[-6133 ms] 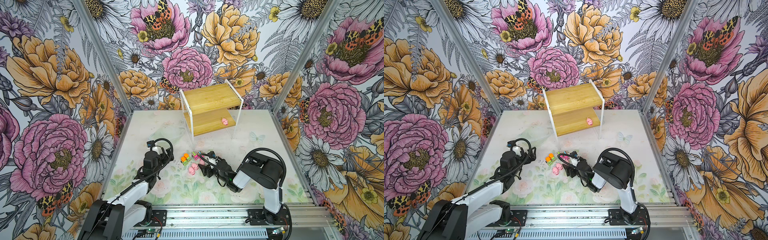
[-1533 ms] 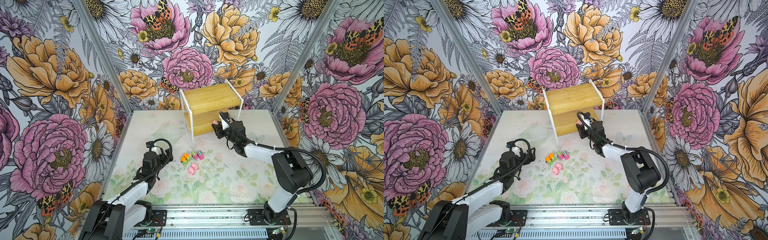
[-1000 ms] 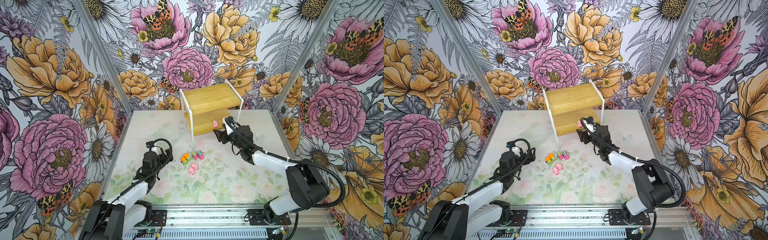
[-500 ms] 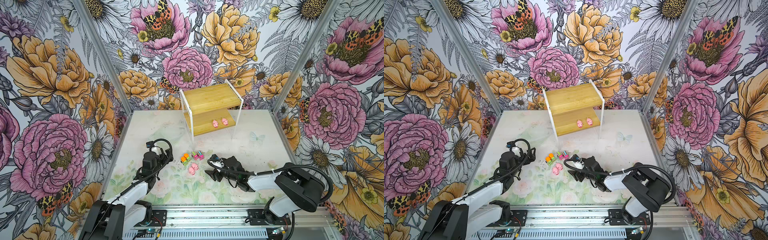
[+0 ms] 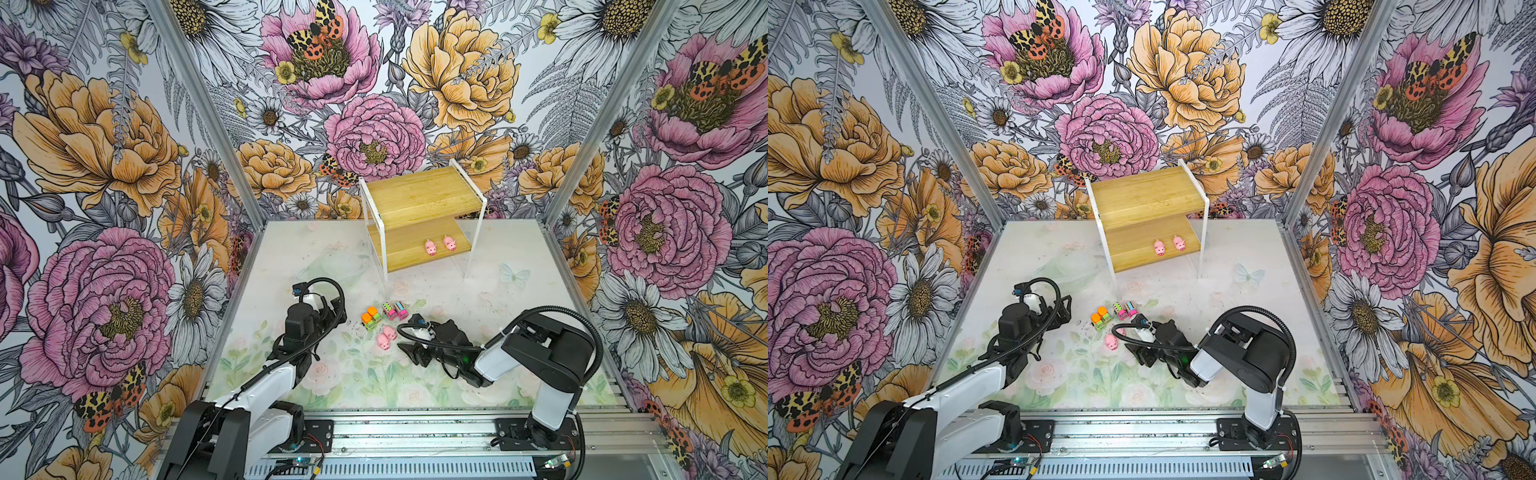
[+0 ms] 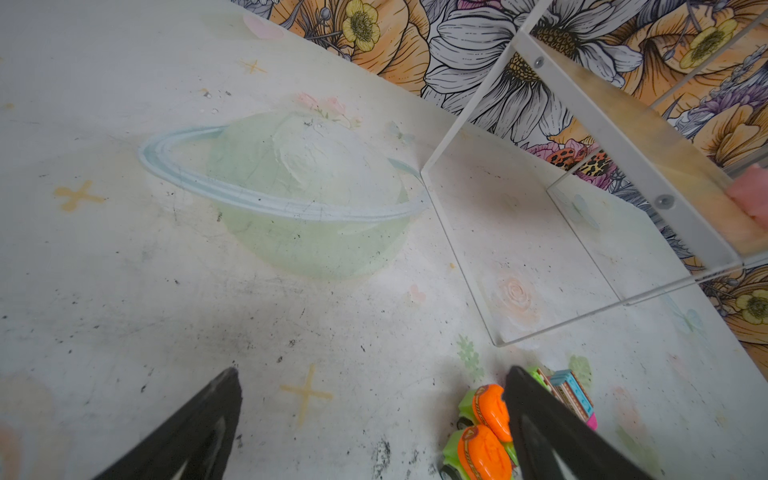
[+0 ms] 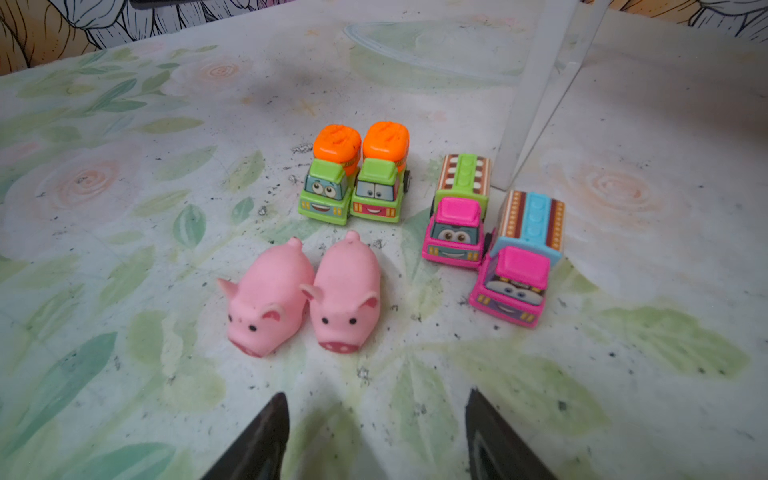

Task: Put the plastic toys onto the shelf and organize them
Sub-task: 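Withdraw the right gripper from the shelf back toward the toys, then lower the right gripper onto a third pink pig and grasp it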

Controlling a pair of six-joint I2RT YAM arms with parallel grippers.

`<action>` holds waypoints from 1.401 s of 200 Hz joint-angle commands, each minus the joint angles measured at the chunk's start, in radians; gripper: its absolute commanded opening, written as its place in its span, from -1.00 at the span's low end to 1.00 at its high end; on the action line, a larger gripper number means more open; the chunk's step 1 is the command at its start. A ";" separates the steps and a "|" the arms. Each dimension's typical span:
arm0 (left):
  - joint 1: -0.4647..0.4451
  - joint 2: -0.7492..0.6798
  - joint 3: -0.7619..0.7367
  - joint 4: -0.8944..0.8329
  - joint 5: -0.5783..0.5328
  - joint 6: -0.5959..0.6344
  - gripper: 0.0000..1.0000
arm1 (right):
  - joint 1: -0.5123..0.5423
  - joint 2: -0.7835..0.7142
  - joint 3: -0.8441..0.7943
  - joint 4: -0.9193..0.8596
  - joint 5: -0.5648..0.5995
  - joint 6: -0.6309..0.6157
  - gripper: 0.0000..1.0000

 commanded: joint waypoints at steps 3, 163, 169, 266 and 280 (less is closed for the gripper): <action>0.009 -0.005 -0.011 0.027 0.015 -0.004 0.97 | 0.001 0.008 0.021 0.058 0.021 0.014 0.35; 0.010 0.004 -0.007 0.028 0.020 -0.001 0.98 | 0.001 0.088 0.080 0.089 0.001 0.035 0.35; 0.009 0.004 -0.008 0.029 0.019 -0.001 0.98 | 0.002 0.094 0.088 0.089 -0.003 0.035 0.35; 0.011 0.000 -0.007 0.028 0.020 0.001 0.97 | 0.001 0.202 0.196 0.079 -0.048 0.048 0.32; 0.011 0.001 -0.008 0.029 0.020 0.001 0.98 | 0.002 0.209 0.204 0.074 -0.055 0.052 0.27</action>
